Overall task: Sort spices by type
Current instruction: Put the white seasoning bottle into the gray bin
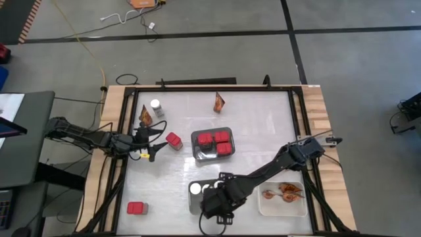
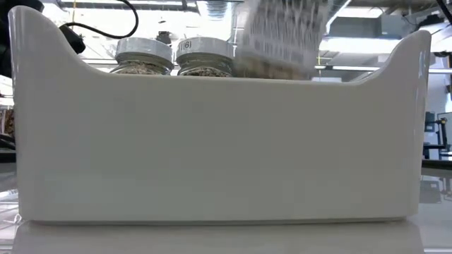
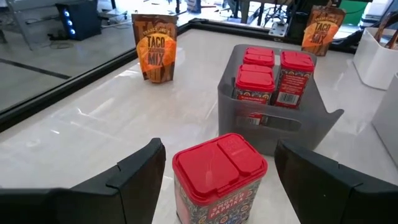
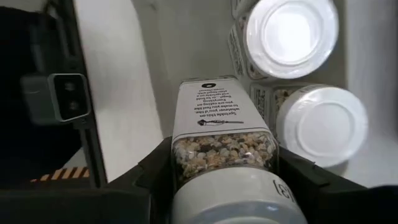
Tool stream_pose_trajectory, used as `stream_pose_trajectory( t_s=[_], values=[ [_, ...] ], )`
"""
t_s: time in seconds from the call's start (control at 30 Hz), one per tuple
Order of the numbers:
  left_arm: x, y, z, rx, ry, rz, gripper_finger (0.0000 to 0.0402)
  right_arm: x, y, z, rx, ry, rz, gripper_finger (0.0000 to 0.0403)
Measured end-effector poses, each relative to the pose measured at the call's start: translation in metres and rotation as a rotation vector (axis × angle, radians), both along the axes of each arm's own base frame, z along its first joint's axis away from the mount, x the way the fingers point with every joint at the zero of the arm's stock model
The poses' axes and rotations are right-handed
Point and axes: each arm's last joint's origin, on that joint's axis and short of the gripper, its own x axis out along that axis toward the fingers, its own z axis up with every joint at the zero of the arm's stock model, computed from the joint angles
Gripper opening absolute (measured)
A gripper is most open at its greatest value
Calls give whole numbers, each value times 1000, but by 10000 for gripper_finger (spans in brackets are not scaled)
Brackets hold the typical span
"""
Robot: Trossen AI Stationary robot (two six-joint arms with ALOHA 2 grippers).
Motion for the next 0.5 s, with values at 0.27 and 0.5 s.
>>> stream_pose_trajectory(
  t_s=[0.27,0.5],
  values=[
    [0,0,0,1,0,0,290,11,-3,-25,3,69,-17,222],
    [0,0,0,1,0,0,290,17,-2,-37,7,70,-12,222]
  ],
)
